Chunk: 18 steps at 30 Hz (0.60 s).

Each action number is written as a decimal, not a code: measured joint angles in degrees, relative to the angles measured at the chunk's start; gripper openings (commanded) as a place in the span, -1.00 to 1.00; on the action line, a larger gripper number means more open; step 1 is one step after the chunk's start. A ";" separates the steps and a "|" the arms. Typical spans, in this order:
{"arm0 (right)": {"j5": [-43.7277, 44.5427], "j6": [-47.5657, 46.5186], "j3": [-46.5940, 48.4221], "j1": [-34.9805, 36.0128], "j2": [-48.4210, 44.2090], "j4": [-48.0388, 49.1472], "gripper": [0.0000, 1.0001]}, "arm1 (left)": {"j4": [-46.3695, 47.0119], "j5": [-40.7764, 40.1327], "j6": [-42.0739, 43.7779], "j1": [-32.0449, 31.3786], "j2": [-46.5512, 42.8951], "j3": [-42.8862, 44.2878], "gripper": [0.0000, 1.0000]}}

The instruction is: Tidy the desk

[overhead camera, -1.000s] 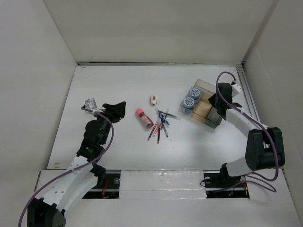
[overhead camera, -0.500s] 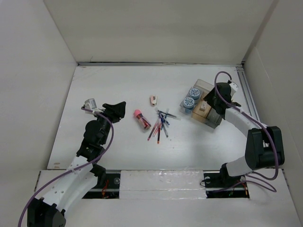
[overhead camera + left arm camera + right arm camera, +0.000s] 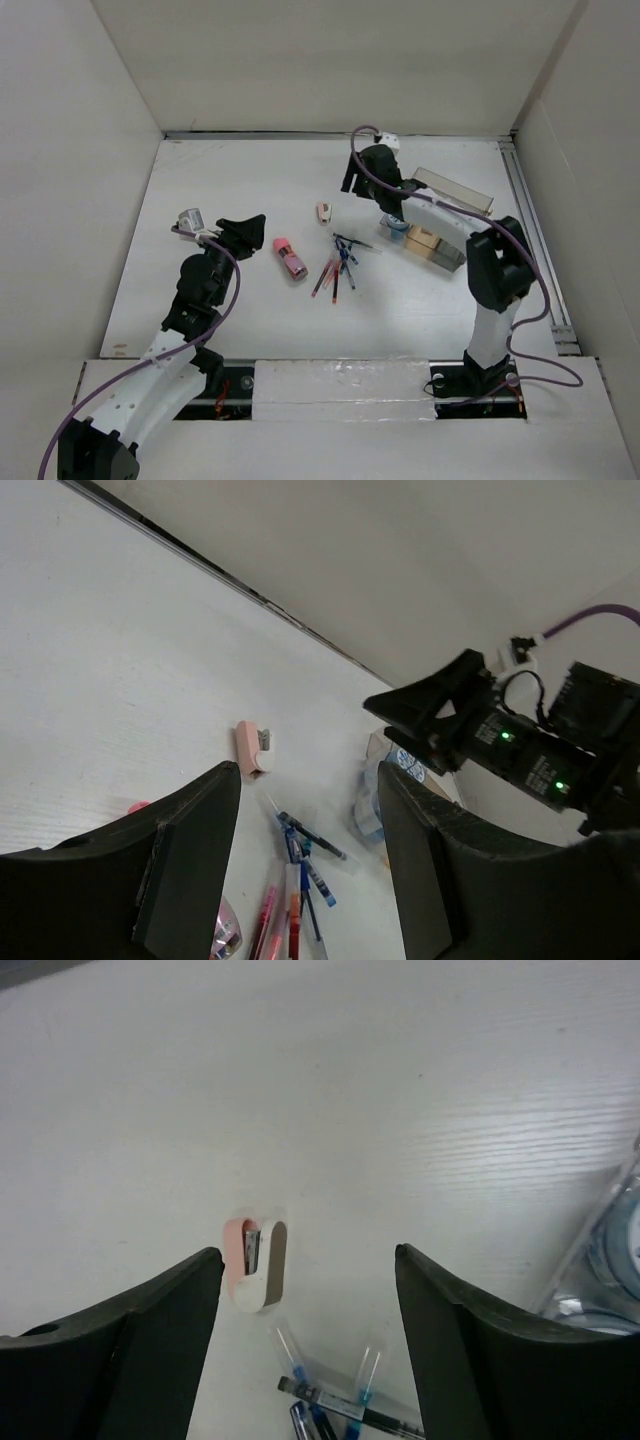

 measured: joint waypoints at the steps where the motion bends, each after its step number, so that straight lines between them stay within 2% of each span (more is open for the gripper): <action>1: 0.22 -1.07 2.21 0.83 2.43 -0.52 0.54 | -0.02 -0.09 0.00 0.00 0.02 0.00 0.06; 6: 0.59 -4.46 12.35 3.37 12.11 -6.49 0.55 | -0.02 -0.68 0.00 0.00 0.04 0.00 0.06; 18: -4.28 -7.06 16.35 8.87 22.05 -10.25 0.50 | 0.02 -1.11 0.00 0.00 0.11 0.00 0.06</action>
